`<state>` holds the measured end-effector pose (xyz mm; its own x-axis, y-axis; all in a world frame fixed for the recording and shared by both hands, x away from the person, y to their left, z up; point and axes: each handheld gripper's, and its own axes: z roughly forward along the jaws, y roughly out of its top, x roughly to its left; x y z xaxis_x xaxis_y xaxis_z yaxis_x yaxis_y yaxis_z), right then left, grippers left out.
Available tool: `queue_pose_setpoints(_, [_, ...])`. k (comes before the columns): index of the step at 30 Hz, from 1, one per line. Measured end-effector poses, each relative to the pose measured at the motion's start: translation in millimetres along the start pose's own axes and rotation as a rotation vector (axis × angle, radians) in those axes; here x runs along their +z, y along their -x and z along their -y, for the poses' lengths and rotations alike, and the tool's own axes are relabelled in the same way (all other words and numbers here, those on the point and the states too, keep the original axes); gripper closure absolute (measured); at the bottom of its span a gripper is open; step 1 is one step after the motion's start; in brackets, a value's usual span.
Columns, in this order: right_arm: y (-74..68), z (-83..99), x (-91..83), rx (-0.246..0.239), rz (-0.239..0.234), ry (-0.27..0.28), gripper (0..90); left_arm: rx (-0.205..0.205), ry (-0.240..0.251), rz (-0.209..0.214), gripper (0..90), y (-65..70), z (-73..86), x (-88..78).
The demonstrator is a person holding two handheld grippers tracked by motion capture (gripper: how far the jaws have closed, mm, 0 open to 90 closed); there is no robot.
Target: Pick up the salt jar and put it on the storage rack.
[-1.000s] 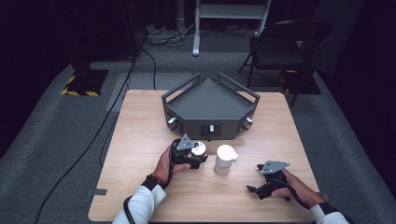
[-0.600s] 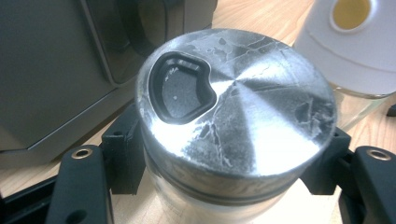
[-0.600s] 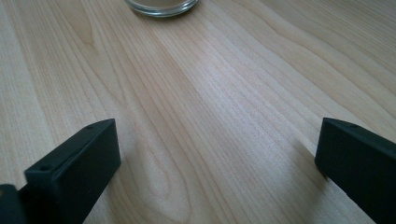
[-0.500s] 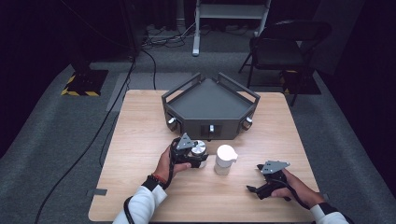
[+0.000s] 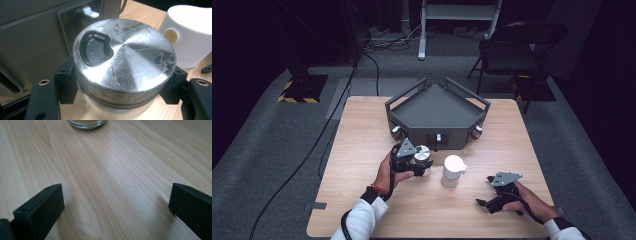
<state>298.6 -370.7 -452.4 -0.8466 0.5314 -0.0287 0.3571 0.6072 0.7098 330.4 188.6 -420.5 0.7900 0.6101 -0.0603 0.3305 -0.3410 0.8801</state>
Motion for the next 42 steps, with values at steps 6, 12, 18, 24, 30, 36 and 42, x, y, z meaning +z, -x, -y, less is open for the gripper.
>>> queue_pose_setpoints(6, [0.0,0.0,0.0,0.000,0.000,0.000,0.0,-0.008,0.031,-0.002,30.2,-2.0,-3.7,-9.9])
queue_pose_setpoints(12, [0.0,0.0,0.0,0.000,0.000,0.000,0.0,-0.007,0.053,-0.002,30.2,-3.6,-10.9,-17.1])
queue_pose_setpoints(18, [0.0,0.0,0.0,0.000,0.000,0.000,0.0,-0.014,0.073,-0.009,30.2,-3.9,-17.3,-20.0])
queue_pose_setpoints(24, [0.0,0.0,0.0,0.000,0.000,0.000,0.0,-0.024,0.100,-0.027,30.2,-3.6,-26.2,-20.7])
queue_pose_setpoints(30, [0.0,0.0,0.0,0.000,0.000,0.000,0.0,-0.015,0.110,-0.049,30.3,-3.9,-40.2,-23.2])
queue_pose_setpoints(36, [0.0,0.0,0.0,0.000,0.000,0.000,0.0,-0.002,0.127,-0.063,30.3,-2.3,-54.0,-25.6])
queue_pose_setpoints(42, [0.3,-0.1,0.1,-0.001,-0.001,0.000,0.0,0.015,0.140,-0.065,30.3,-3.3,-69.5,-25.4])
